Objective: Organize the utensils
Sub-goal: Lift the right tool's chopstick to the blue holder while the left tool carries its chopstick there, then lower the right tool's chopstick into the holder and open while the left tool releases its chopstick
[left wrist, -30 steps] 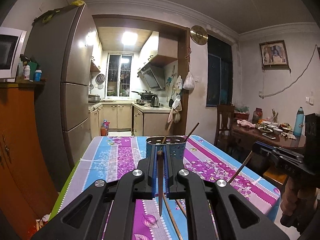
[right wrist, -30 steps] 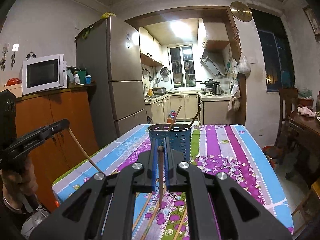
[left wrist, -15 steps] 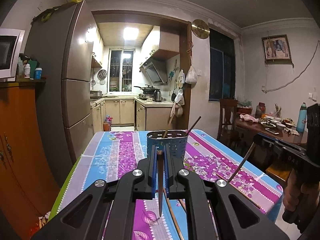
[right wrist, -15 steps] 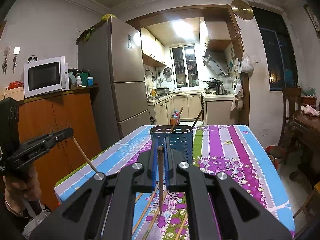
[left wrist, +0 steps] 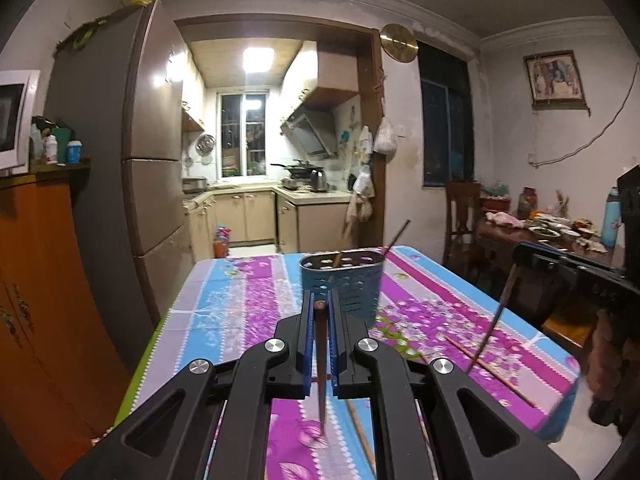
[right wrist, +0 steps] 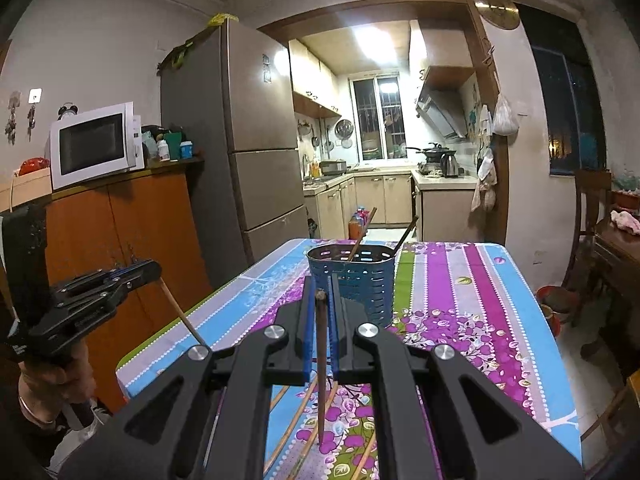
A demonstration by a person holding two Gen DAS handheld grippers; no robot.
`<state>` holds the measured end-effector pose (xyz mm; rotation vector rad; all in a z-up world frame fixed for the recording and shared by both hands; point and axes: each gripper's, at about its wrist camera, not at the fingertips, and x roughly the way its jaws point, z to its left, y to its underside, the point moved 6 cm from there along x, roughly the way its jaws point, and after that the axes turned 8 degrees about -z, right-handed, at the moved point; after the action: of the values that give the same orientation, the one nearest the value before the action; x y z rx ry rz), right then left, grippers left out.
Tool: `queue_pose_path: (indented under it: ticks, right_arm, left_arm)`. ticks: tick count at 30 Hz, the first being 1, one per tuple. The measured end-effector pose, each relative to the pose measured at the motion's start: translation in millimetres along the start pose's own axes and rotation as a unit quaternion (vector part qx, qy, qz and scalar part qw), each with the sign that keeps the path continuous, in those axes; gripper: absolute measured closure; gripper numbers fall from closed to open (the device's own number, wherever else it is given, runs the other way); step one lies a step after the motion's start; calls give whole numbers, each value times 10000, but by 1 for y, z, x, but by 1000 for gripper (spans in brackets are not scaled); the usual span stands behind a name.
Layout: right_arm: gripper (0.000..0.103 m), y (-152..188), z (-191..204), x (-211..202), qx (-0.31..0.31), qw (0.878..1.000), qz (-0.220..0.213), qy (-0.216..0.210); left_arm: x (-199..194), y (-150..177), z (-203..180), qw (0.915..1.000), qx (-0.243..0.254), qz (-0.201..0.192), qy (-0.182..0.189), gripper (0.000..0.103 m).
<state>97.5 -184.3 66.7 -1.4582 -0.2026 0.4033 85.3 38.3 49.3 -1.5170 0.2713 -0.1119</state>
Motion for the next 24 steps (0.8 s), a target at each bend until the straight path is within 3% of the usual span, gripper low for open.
queue_pose_path:
  ticks: [12,24]
  right_arm:
    - [98,-15,8,18,-165,9998,27,-59]
    - [98,-50,-5,54,-269,9996,-49,4]
  left_arm:
    - [18,-18,9,9999,23,-99,-136,95]
    - [65,-40,9,9972,588,-140,-451,95]
